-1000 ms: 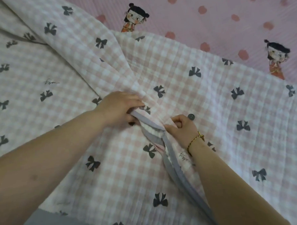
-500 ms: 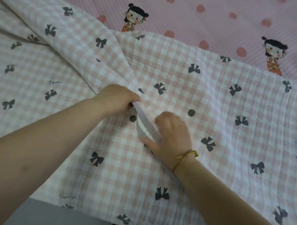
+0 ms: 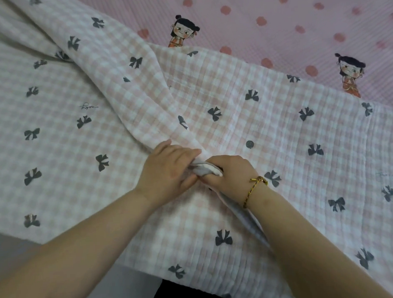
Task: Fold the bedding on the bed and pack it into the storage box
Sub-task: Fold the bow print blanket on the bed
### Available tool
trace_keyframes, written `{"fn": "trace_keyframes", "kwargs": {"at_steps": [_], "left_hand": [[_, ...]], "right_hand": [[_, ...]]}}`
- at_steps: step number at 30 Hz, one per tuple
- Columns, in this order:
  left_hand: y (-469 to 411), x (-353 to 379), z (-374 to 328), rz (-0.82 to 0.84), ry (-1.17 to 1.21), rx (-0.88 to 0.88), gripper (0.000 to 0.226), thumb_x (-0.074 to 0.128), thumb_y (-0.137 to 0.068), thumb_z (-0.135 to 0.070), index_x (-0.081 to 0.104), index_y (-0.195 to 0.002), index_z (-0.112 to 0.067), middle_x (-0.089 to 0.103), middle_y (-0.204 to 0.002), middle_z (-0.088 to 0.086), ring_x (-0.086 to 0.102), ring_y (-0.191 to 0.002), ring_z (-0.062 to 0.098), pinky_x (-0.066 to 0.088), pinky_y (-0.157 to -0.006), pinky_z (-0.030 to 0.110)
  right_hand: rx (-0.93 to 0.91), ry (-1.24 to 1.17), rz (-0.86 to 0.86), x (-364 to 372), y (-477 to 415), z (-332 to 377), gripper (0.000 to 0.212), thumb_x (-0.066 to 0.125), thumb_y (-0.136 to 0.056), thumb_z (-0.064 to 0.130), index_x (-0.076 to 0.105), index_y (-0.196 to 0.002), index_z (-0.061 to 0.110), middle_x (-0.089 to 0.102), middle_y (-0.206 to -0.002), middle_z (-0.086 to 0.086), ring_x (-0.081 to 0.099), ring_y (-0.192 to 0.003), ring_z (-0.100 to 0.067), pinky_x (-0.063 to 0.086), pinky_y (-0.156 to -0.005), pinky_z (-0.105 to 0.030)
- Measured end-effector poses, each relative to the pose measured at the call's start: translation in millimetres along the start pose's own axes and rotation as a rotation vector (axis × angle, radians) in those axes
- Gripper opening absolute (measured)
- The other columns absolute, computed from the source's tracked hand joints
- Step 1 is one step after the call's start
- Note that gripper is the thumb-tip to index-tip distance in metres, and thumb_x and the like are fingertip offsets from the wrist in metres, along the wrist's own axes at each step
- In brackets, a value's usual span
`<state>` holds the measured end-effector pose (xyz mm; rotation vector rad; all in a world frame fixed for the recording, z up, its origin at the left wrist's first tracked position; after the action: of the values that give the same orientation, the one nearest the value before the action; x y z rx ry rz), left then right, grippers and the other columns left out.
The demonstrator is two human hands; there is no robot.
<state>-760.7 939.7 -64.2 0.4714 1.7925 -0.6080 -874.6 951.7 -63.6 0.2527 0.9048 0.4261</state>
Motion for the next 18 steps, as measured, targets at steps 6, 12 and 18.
{"fn": "trace_keyframes", "kwargs": {"at_steps": [6, 12, 18], "left_hand": [[-13.0, -12.9, -9.1, -0.190, -0.089, 0.070, 0.025, 0.050, -0.076, -0.027, 0.069, -0.075, -0.010, 0.068, -0.063, 0.002, 0.066, -0.058, 0.019, 0.035, -0.086, 0.034], [-36.7, -54.4, 53.1, -0.072, -0.230, -0.317, 0.016, 0.053, -0.080, -0.005, 0.069, -0.076, -0.006, 0.068, -0.075, 0.016, 0.062, -0.077, 0.034, 0.024, -0.108, 0.040], [-15.3, -80.6, 42.4, -0.111, -0.201, 0.005, 0.042, 0.044, -0.071, -0.030, 0.069, -0.093, -0.005, 0.069, -0.100, 0.015, 0.065, -0.093, 0.030, 0.004, -0.111, 0.022]], "right_hand": [[-0.028, -0.077, -0.101, -7.7, 16.0, 6.5, 0.046, 0.046, -0.094, 0.017, 0.028, -0.051, 0.018, 0.032, -0.050, 0.002, 0.029, -0.049, -0.010, 0.026, -0.051, -0.024], [-0.149, -0.192, -0.333, -33.0, 35.4, 17.5, 0.040, 0.045, -0.082, 0.024, 0.026, -0.046, 0.023, 0.028, -0.036, 0.007, 0.041, -0.043, -0.008, 0.031, -0.046, -0.017], [-0.110, -0.343, -0.315, -19.3, 48.9, 14.1, 0.048, 0.051, -0.088, 0.019, 0.029, -0.045, 0.024, 0.034, -0.035, 0.007, 0.035, -0.039, -0.007, 0.025, -0.043, -0.017]]}}
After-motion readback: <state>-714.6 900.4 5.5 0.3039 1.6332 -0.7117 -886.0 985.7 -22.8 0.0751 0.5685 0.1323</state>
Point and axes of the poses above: each hand's wrist, its own y-axis away from the middle knuckle, its own x-axis out of the palm, z = x × y, the point moved 6 cm from there along -y, towards the middle knuckle
